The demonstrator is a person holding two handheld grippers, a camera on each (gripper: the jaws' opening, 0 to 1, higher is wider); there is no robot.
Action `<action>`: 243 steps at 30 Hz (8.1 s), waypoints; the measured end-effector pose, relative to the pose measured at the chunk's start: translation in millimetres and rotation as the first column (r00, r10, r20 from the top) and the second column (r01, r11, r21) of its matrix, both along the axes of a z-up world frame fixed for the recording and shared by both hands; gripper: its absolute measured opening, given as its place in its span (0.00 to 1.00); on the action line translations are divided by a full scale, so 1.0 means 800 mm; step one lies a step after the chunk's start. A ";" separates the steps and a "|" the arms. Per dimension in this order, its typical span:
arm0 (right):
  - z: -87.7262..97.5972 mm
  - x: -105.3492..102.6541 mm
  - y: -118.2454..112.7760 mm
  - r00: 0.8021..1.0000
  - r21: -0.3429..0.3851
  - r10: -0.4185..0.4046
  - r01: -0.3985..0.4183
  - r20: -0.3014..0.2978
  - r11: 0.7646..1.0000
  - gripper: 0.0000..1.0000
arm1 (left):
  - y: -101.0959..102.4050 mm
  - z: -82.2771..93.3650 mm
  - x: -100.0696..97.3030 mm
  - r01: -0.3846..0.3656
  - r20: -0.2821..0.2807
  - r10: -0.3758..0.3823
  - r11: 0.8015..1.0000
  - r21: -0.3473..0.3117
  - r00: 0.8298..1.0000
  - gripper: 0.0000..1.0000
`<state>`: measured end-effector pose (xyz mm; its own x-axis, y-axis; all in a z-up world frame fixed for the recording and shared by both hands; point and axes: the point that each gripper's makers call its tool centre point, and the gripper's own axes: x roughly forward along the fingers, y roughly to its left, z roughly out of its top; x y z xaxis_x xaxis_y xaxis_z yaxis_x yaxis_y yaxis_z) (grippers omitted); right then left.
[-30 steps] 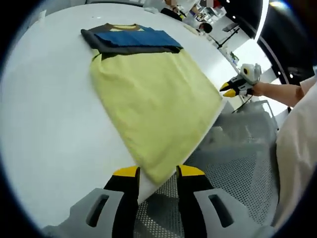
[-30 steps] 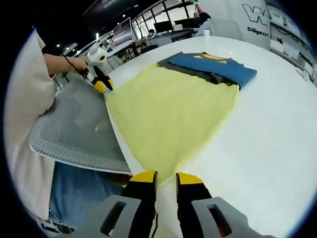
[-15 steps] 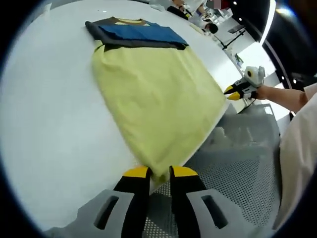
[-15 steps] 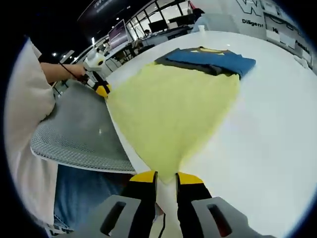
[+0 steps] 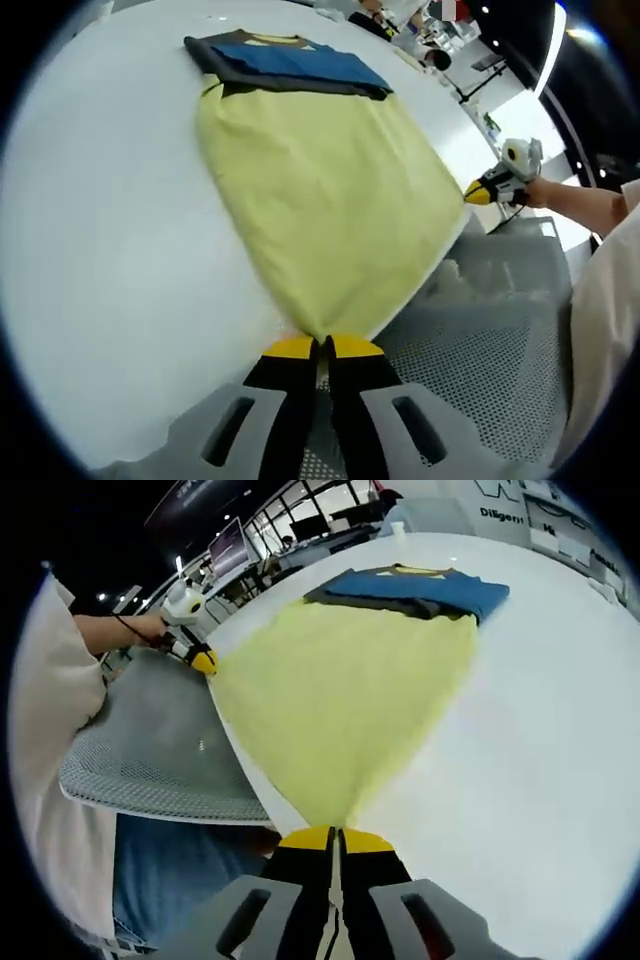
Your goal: Fold the garment on the visible template until the final outline fits inside the template.
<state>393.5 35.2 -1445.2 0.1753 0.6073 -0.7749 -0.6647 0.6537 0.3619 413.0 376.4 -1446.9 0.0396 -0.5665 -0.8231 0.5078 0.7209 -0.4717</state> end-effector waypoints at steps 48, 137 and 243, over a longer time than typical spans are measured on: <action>0.170 0.114 0.013 0.972 0.323 -0.170 0.110 0.161 0.940 0.00 | 0.013 0.149 0.134 -0.204 0.050 0.223 0.945 -0.256 0.973 0.04; 0.061 0.515 -0.041 0.843 0.198 -0.508 0.475 0.174 0.857 0.04 | -0.005 0.067 0.523 -0.518 0.074 0.546 0.823 -0.232 0.834 0.15; 0.035 0.542 0.014 0.906 -0.121 0.046 0.006 0.422 0.993 0.10 | -0.040 0.030 0.528 0.162 0.408 -0.221 0.971 0.176 0.886 0.01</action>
